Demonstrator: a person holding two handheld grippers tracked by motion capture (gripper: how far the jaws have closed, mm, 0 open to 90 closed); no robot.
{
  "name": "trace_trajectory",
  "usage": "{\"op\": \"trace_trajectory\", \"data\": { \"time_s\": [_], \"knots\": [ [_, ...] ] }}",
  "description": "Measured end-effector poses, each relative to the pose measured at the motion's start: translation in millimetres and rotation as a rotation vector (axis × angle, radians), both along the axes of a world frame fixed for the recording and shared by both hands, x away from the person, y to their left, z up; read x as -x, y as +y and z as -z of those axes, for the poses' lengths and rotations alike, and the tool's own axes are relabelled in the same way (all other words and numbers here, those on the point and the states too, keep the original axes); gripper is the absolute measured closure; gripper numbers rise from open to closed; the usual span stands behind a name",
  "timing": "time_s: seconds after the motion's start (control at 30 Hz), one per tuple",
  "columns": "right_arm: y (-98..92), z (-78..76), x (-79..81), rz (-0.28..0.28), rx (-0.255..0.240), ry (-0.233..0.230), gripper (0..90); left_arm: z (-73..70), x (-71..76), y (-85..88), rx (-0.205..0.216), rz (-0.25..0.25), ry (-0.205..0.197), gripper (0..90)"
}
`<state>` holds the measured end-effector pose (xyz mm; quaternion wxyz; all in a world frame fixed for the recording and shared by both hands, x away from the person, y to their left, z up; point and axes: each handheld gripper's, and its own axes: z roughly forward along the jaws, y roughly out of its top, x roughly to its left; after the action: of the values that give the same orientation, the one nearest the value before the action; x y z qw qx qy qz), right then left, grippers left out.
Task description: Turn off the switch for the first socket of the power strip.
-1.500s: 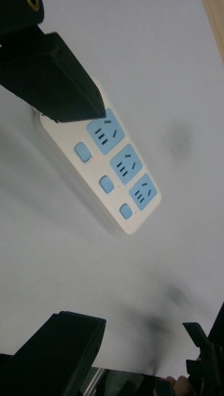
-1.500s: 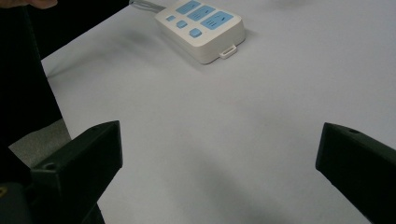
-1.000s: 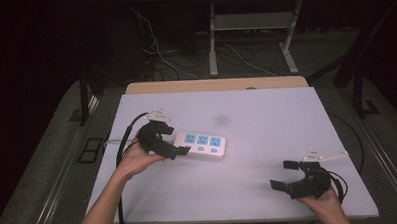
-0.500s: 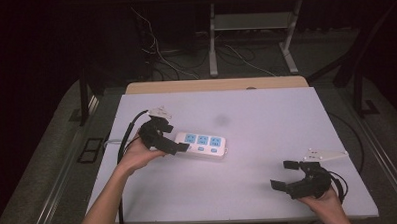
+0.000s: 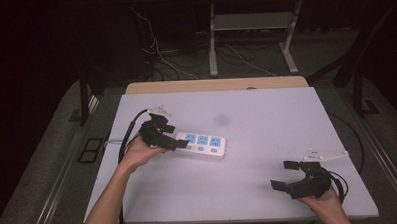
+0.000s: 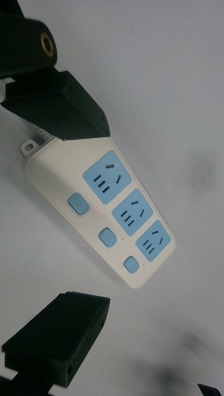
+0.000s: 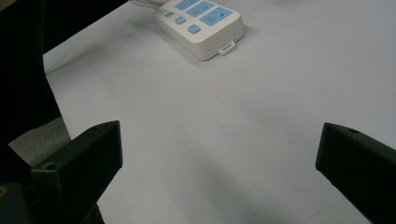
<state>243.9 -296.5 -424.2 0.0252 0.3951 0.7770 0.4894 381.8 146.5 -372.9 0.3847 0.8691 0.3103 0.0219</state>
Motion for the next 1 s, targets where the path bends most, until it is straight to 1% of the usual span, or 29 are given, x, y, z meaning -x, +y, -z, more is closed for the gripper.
{"op": "trace_trajectory", "data": {
  "time_s": [0.03,0.07,0.1,0.13,0.2,0.23,0.3,0.33,0.37,0.4,0.47,0.5,0.63,0.67,0.7,0.73,0.8,1.0],
  "knots": [
    [0.0,0.0,0.0,0.0,0.0,0.0,0.3,0.5,-0.5,0.2,-0.003,0.001,0.001,17.4],
    [0.1,0.0,0.1,0.0,0.001,0.002,0.3,1.1,-1.0,0.4,0.0,0.001,0.005,23.5],
    [0.1,0.0,0.1,0.0,0.001,0.002,0.3,2.1,-1.7,0.5,0.003,0.003,0.006,23.5],
    [0.2,0.0,0.2,-0.001,0.002,0.002,0.3,2.6,-2.2,0.4,0.006,0.003,0.007,29.0],
    [0.2,0.1,0.2,-0.002,0.002,0.002,0.3,3.5,-2.6,0.0,0.003,0.007,0.007,35.6],
    [0.3,0.2,0.1,-0.003,0.002,0.002,0.3,4.2,-3.0,-0.4,0.002,0.012,0.008,35.6],
    [0.4,0.2,0.0,-0.003,0.002,0.004,0.3,5.2,-3.9,-1.2,0.002,0.017,0.013,42.8],
    [0.4,0.2,0.0,-0.003,0.002,0.004,0.3,6.0,-4.2,-1.9,0.004,0.017,0.015,48.6],
    [0.4,0.2,0.0,-0.003,0.002,0.005,0.3,6.5,-4.6,-2.2,0.004,0.019,0.016,51.5],
    [0.4,0.2,0.0,-0.003,0.002,0.005,0.3,7.1,-5.0,-2.6,0.002,0.02,0.018,51.5],
    [0.5,0.3,0.1,-0.003,0.003,0.005,0.3,8.6,-5.8,-3.8,-0.007,0.017,0.02,58.7],
    [0.6,0.3,0.0,-0.003,0.004,0.005,0.3,9.1,-6.1,-4.1,-0.01,0.018,0.022,66.0],
    [0.7,0.3,0.1,-0.005,0.006,0.006,0.3,12.6,-8.0,-6.1,-0.026,0.027,0.037,80.2],
    [0.7,0.3,0.1,-0.005,0.006,0.006,0.3,13.6,-8.3,-6.8,-0.028,0.029,0.041,80.2],
    [0.5,0.3,0.0,-0.005,0.005,0.005,0.3,14.3,-8.5,-7.3,-0.034,0.031,0.043,85.5],
    [0.5,0.3,0.0,-0.005,0.005,0.005,0.3,15.1,-8.8,-8.1,-0.04,0.031,0.042,85.5],
    [0.3,0.3,-0.1,-0.004,0.004,0.006,0.3,16.8,-9.2,-9.7,-0.047,0.037,0.044,89.0],
    [0.4,0.3,0.0,-0.006,0.006,0.004,0.3,21.3,-10.4,-14.6,-0.073,0.04,0.054,89.2]
  ]
}}
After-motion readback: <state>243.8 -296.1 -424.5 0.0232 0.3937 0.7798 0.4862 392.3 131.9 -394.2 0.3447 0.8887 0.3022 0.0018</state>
